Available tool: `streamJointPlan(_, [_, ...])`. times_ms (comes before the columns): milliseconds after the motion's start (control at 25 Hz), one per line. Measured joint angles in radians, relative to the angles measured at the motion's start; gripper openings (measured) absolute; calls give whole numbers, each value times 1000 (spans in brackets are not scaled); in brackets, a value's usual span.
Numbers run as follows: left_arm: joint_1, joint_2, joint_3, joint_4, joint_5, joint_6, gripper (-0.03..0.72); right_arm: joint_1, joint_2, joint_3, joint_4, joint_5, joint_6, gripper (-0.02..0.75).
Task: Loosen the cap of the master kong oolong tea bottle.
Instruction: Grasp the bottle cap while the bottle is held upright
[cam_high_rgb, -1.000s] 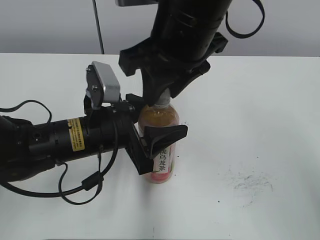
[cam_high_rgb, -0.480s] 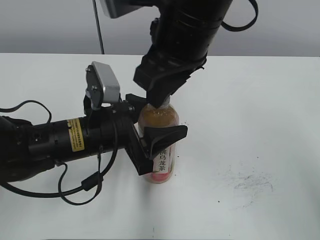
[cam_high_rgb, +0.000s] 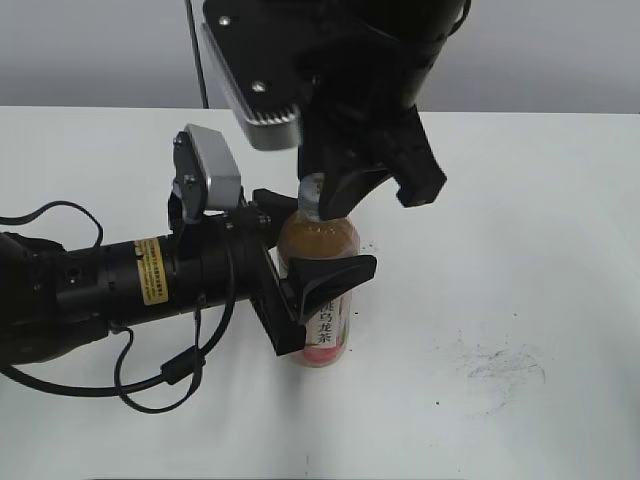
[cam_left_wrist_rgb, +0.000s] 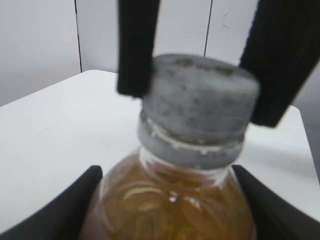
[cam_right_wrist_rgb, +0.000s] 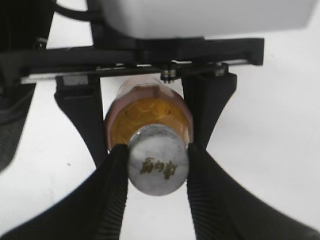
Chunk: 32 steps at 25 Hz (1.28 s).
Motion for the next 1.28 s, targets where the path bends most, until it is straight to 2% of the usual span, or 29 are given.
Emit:
streamJointPlan(240, [0,0,0,4,-1,4,448,0,0,0,3,0,-631,275])
streamJointPlan(520, [0,0,0,1,-1,3,448,2,0,-3,-5,-6,-1178,275])
streamJointPlan(840, [0,0,0,-3,0,1,448,6,-3,-3,-14,-12,-1442,275])
streamJointPlan(1280, [-1,0,-1,2,0,1,448,8,-15,0,-25,-12,-1481,274])
